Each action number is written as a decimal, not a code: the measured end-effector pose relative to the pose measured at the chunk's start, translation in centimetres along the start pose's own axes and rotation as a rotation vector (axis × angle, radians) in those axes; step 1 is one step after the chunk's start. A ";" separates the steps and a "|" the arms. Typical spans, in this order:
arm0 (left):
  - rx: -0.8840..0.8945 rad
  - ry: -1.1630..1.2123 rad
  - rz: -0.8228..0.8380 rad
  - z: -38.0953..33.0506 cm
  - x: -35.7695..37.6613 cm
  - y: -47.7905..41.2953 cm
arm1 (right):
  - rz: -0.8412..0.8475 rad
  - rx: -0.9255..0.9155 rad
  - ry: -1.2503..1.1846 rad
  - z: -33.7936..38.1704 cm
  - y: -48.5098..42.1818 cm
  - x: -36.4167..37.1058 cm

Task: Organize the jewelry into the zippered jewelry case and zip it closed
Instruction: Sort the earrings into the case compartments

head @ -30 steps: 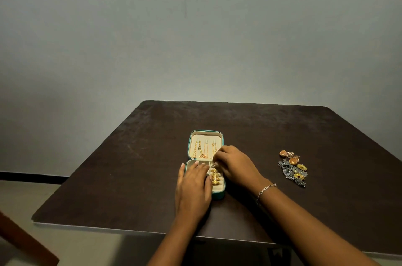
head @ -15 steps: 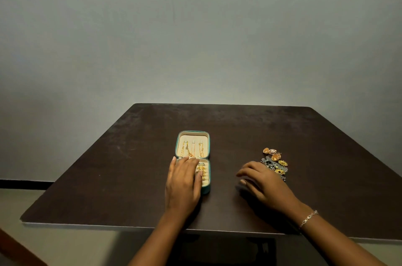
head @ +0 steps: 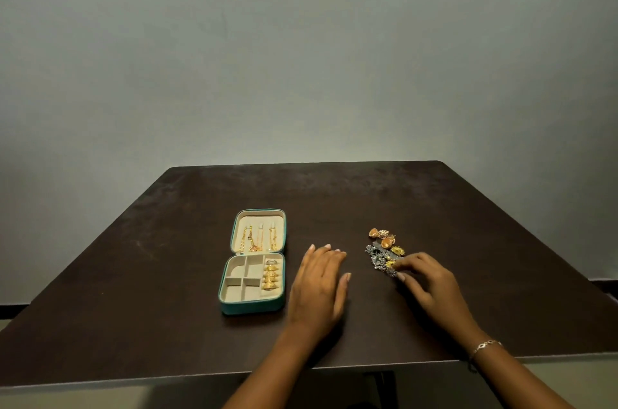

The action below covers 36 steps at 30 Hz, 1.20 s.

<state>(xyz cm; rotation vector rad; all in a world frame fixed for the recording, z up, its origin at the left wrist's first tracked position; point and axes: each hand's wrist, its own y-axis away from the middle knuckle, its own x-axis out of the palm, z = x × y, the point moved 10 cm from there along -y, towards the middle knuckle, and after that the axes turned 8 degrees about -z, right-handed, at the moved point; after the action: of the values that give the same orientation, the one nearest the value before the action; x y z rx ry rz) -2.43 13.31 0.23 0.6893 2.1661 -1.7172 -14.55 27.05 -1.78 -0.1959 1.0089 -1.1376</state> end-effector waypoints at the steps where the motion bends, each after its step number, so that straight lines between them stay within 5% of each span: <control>1: -0.001 0.007 0.003 0.0 0.6 -0.1 | -0.034 0.054 -0.012 -0.8 -0.3 -0.3; 8: -0.095 0.055 0.038 1.1 4.5 -0.9 | -0.078 0.375 -0.058 -5.7 -2.5 0.0; 21: -0.010 0.097 0.014 0.6 5.7 -1.3 | 0.015 0.335 0.092 -6.5 -4.2 2.5; 36: 0.014 0.149 0.030 -0.3 5.1 -1.1 | -0.229 0.414 -0.599 -4.5 -2.2 -0.2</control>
<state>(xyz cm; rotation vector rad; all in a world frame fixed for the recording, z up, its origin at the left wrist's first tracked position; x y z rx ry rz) -7.28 14.32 -1.38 0.8747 2.2305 -1.7174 -19.33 27.77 -2.91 -0.3011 0.2161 -1.3586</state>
